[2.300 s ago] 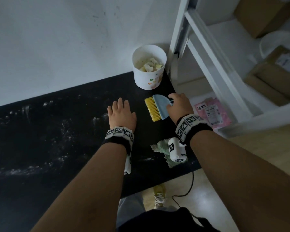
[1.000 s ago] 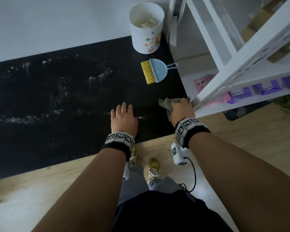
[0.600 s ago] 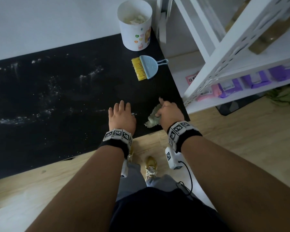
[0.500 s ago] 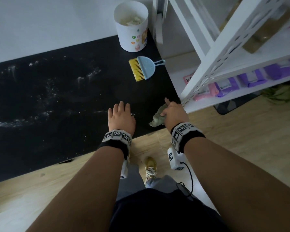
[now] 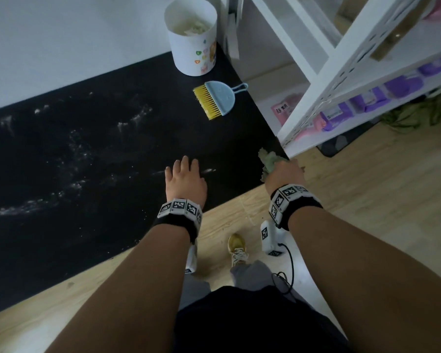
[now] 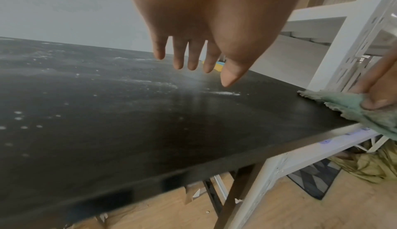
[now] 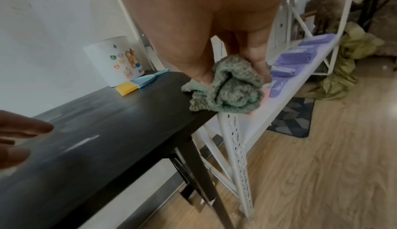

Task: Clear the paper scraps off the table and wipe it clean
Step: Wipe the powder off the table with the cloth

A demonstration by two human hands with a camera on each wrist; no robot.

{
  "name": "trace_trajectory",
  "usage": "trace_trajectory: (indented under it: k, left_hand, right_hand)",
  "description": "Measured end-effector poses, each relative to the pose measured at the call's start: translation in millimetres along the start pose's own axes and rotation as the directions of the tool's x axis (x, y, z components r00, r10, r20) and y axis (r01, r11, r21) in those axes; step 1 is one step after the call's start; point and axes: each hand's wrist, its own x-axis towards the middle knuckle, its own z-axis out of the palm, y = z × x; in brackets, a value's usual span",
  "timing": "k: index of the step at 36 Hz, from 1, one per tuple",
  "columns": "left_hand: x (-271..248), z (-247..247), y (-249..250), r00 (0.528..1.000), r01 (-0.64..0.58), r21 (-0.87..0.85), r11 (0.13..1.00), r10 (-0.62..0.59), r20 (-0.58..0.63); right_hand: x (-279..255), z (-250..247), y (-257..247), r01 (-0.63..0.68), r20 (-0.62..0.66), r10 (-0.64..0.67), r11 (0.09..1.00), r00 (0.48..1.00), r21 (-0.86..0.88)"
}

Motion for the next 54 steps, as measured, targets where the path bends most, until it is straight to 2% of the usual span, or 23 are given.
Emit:
trace_trajectory:
  k: [6,12,20,25,28,31,33,36,38,40,42,45,50,54]
  left_hand:
    - [-6,-8,-53,1.000,0.008,0.021,1.000,-0.008,0.009]
    - [-10,-9,-107,1.000,0.025,0.045,0.999,-0.025,0.003]
    - [-14,-13,-175,0.999,0.051,0.058,0.997,-0.051,-0.010]
    - [-13,-20,-206,0.997,0.070,0.069,0.995,-0.067,-0.042]
    - [-11,-23,-214,0.997,0.065,0.060,0.996,-0.062,-0.054]
    - [-7,-24,-216,0.997,0.053,0.044,0.998,-0.051,-0.060]
    - [-6,-23,-216,0.997,0.039,0.031,0.999,-0.037,-0.067]
    - [-4,-23,-215,0.998,0.022,0.019,1.000,-0.021,-0.064]
    - [-1,-24,-215,0.998,0.024,0.009,1.000,-0.023,-0.057]
    - [2,-25,-217,0.997,0.032,-0.001,0.999,-0.032,-0.063]
    - [5,-27,-219,0.996,0.042,-0.005,0.999,-0.042,-0.080]
    - [8,-30,-224,0.992,0.059,0.002,0.998,-0.059,-0.110]
    - [11,-30,-228,0.991,0.074,0.024,0.997,-0.071,-0.113]
    - [15,-29,-223,0.990,0.058,0.038,0.998,-0.053,-0.129]
  right_hand:
    - [-15,9,-48,-0.022,-0.013,0.021,1.000,1.000,-0.022]
    - [-30,19,-117,0.060,0.009,-0.060,0.992,0.998,-0.114]
    - [-43,32,-194,0.085,0.015,-0.084,0.992,0.996,-0.090]
    - [-61,35,-230,0.153,0.061,-0.149,0.986,0.987,-0.069]
    - [-74,31,-241,0.219,0.110,-0.214,0.975,0.971,-0.034]
    - [-86,23,-244,0.312,0.116,-0.327,0.941,0.938,0.130]
    - [-94,17,-246,0.341,0.074,-0.368,0.909,0.927,0.239]
    - [-94,9,-245,0.269,-0.068,-0.261,0.910,0.963,0.315]
    - [-83,4,-239,0.158,-0.110,-0.130,0.939,0.985,0.306]
    - [-69,2,-230,0.036,-0.085,-0.015,0.967,0.996,0.253]
    - [-57,3,-223,-0.032,-0.066,0.043,0.986,0.997,0.161]
    - [-53,4,-230,0.019,-0.013,-0.018,0.997,1.000,0.069]
    - [-61,10,-262,0.133,0.005,-0.134,0.986,0.991,0.104]
    - [-66,7,-264,0.200,-0.010,-0.201,0.973,0.980,0.117]
